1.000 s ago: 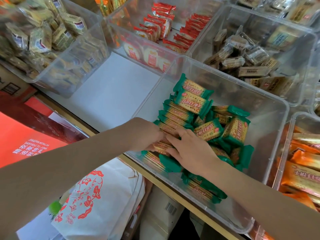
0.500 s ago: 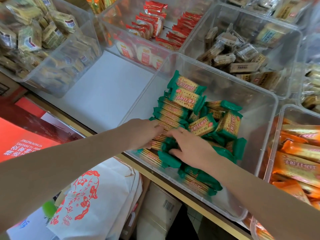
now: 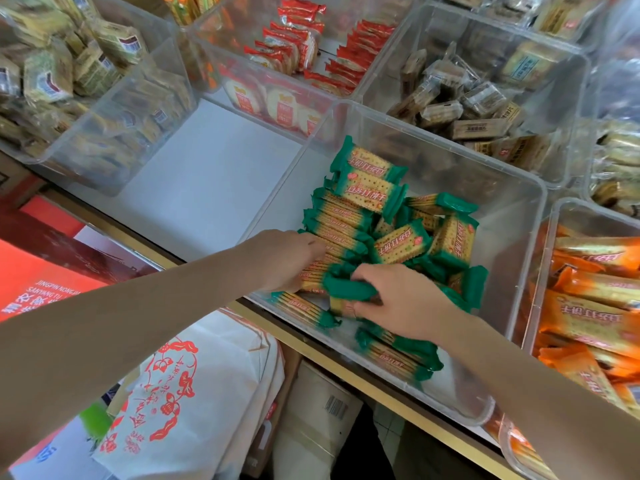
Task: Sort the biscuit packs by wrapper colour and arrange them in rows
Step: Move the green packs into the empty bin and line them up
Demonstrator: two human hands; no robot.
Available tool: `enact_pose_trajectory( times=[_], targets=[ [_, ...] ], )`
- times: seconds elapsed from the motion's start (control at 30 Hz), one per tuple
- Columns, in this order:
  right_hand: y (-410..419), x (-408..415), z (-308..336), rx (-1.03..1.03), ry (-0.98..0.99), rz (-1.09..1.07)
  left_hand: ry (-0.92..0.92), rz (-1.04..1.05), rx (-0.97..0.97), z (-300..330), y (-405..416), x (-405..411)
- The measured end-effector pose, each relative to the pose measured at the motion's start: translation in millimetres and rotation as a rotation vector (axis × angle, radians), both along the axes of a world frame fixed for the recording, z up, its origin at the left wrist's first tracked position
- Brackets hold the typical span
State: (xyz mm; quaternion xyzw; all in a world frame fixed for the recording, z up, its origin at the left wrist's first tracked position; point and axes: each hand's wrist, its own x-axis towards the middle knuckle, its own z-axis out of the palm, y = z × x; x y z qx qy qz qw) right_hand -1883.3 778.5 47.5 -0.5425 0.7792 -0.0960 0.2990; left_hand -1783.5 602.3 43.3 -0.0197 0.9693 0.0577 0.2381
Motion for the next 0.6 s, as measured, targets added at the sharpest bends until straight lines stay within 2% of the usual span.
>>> enact_pose_trajectory(
  times=[0.1, 0.2, 0.27, 0.4, 0.6],
  targets=[
    [10, -16, 12, -0.117, -0.245, -0.253, -0.032, -0.068, -0.029, -2, 1, -2],
    [14, -35, 9, -0.32, -0.483, -0.668, -0.104, -0.201, -0.073, -2, 4, -8],
    [13, -43, 6, -0.414, -0.585, -0.845, -0.142, -0.313, -0.133, -2, 8, -15],
    [11, -44, 4, -0.425, -0.592, -0.883, -0.176, -0.494, -0.163, -6, 20, -26],
    [10, -38, 0, -0.414, -0.443, -0.815, -0.127, -0.716, -0.109, -13, 30, -26]
  ],
)
